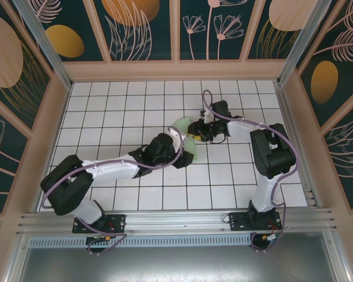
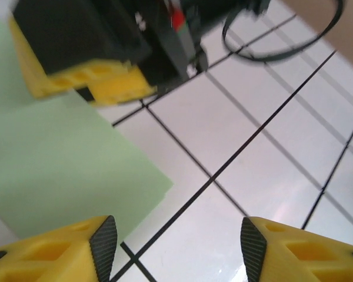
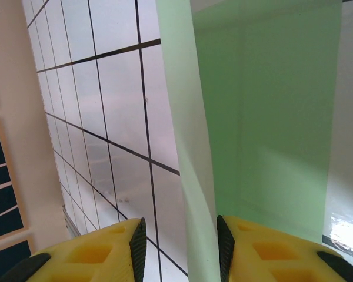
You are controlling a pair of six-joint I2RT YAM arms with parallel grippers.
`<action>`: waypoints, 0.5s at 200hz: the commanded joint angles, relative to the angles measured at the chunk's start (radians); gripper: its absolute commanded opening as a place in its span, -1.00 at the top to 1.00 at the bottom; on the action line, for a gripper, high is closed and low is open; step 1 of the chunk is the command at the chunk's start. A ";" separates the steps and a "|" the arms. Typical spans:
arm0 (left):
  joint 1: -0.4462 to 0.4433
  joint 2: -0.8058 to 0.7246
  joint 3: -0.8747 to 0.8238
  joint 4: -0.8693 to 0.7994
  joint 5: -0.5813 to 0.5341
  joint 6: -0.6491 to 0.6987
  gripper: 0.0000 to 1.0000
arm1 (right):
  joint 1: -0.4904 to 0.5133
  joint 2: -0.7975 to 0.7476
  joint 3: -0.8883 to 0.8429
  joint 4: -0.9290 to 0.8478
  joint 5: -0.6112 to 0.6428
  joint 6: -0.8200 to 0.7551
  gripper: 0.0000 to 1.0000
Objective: Fold a paper plane with a square sheet of paper (fold left side to right side)
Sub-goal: Fold the triangle a second time at the center of the table.
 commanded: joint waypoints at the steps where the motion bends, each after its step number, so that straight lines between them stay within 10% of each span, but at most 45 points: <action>1: -0.040 0.067 0.064 -0.062 -0.115 0.018 -0.26 | -0.002 0.024 0.028 -0.016 -0.018 0.007 0.20; 100: -0.151 0.322 0.310 -0.277 -0.448 0.020 -0.43 | 0.004 0.034 0.040 -0.014 -0.004 0.013 0.20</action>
